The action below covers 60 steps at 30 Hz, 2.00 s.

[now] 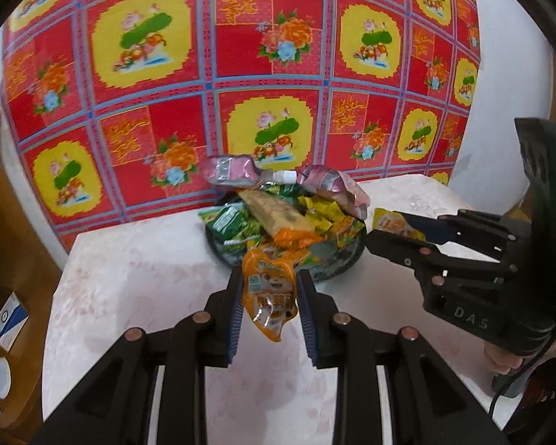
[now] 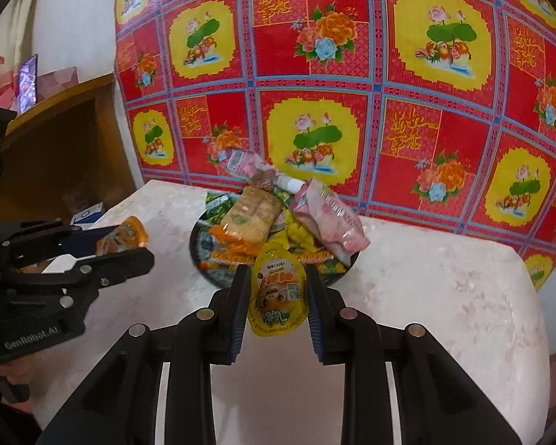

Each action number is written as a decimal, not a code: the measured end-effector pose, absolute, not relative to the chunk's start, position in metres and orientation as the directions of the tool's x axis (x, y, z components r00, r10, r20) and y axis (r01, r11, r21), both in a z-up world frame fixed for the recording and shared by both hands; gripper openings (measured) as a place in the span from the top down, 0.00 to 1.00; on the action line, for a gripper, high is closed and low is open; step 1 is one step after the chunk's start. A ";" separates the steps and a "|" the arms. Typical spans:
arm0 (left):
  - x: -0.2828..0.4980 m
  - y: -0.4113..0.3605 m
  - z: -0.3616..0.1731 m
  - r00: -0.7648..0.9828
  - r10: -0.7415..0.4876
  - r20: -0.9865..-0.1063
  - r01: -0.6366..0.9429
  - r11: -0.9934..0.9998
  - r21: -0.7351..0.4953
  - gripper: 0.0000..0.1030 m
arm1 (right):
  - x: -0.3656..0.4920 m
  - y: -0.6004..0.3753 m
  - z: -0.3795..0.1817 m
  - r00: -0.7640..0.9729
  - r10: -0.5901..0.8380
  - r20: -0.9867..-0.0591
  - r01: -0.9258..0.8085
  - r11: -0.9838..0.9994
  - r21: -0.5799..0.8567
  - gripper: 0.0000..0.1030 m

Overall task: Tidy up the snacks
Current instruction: 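Lift and carry both jelly cups over the plate with both tools, then open both tools to release the jelly cups onto the plate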

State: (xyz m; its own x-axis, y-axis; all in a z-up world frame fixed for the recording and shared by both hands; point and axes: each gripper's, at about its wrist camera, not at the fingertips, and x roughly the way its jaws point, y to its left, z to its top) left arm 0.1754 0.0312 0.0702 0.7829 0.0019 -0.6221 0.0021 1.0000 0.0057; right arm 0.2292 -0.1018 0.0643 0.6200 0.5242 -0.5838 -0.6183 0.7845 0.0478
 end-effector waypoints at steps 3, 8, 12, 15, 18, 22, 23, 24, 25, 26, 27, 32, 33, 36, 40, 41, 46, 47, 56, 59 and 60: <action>0.189 0.036 0.069 0.797 -0.011 -0.603 0.002 1.000 -0.015 0.73 | 0.238 -0.099 0.069 0.630 0.528 -0.570 -0.614 0.787 0.051 0.71; 0.215 0.044 0.069 0.804 -0.040 -0.593 -0.001 0.998 -0.068 0.73 | 0.248 -0.092 0.075 0.673 0.537 -0.509 -0.627 0.779 -0.006 0.71; 0.229 0.043 0.072 0.805 -0.044 -0.591 0.008 0.998 -0.063 0.72 | 0.256 -0.084 0.075 0.681 0.552 -0.481 -0.654 0.754 -0.062 0.71; 0.234 0.040 0.071 0.818 -0.031 -0.574 0.011 0.999 -0.038 0.72 | 0.257 -0.081 0.070 0.666 0.574 -0.477 -0.677 0.733 -0.063 0.71; 0.238 0.037 0.067 0.834 0.017 -0.552 -0.017 1.000 0.006 0.72 | 0.255 -0.081 0.069 0.658 0.589 -0.470 -0.690 0.721 -0.062 0.71; 0.247 0.042 0.064 0.819 0.026 -0.573 -0.028 1.000 0.005 0.72 | 0.252 -0.079 0.067 0.644 0.592 -0.484 -0.701 0.710 -0.065 0.71; 0.248 0.044 0.063 0.817 0.021 -0.576 -0.030 1.000 -0.007 0.72 | 0.253 -0.077 0.065 0.631 0.592 -0.502 -0.707 0.705 -0.057 0.71; 0.249 0.046 0.062 0.818 0.019 -0.575 -0.032 0.999 -0.012 0.72 | 0.254 -0.075 0.063 0.613 0.592 -0.523 -0.714 0.699 -0.045 0.71; 0.249 0.047 0.061 0.818 0.020 -0.575 -0.034 0.999 -0.014 0.72 | 0.255 -0.075 0.062 0.600 0.595 -0.535 -0.719 0.694 -0.036 0.71; 0.251 0.047 0.060 0.817 0.021 -0.577 -0.035 0.999 -0.013 0.72 | 0.256 -0.074 0.060 0.587 0.597 -0.547 -0.725 0.689 -0.025 0.70; 0.251 0.047 0.058 0.815 0.023 -0.579 -0.034 0.999 -0.008 0.71 | 0.256 -0.073 0.059 0.578 0.599 -0.555 -0.729 0.685 -0.020 0.70; 0.247 0.040 0.054 0.822 0.014 -0.569 -0.009 1.000 0.012 0.70 | 0.256 -0.064 0.048 0.525 0.579 -0.623 -0.749 0.663 -0.015 0.70; 0.247 0.039 0.054 0.824 0.012 -0.566 -0.004 1.000 0.014 0.69 | 0.255 -0.063 0.047 0.527 0.575 -0.626 -0.749 0.662 -0.023 0.70; 0.248 0.036 0.053 0.827 0.009 -0.563 0.003 1.000 0.021 0.65 | 0.253 -0.061 0.046 0.538 0.566 -0.625 -0.748 0.662 -0.044 0.70; 0.248 0.047 0.059 0.839 -0.018 -0.544 -0.009 0.999 -0.047 0.37 | 0.251 -0.066 0.051 0.559 0.586 -0.586 -0.739 0.673 -0.031 0.48; 0.247 0.049 0.061 0.847 -0.021 -0.532 -0.012 0.998 -0.058 0.29 | 0.249 -0.068 0.054 0.568 0.598 -0.566 -0.739 0.674 -0.029 0.43; 0.236 0.053 0.072 0.886 -0.033 -0.462 -0.004 0.997 -0.079 0.22 | 0.237 -0.078 0.066 0.606 0.643 -0.469 -0.742 0.670 -0.040 0.40; 0.234 0.053 0.073 0.891 -0.034 -0.453 -0.001 0.997 -0.076 0.21 | 0.237 -0.078 0.068 0.602 0.650 -0.464 -0.746 0.664 -0.038 0.40; 0.233 0.063 0.078 0.876 -0.064 -0.478 0.015 0.994 -0.107 0.19 | 0.233 -0.085 0.077 0.556 0.677 -0.483 -0.781 0.624 -0.023 0.48; 0.232 0.065 0.078 0.876 -0.037 -0.481 -0.010 0.996 -0.093 0.19 | 0.232 -0.087 0.078 0.541 0.652 -0.532 -0.794 0.604 -0.067 0.68; 0.231 0.065 0.077 0.875 -0.032 -0.483 -0.014 0.996 -0.090 0.19 | 0.234 -0.086 0.075 0.514 0.641 -0.570 -0.808 0.585 -0.071 0.68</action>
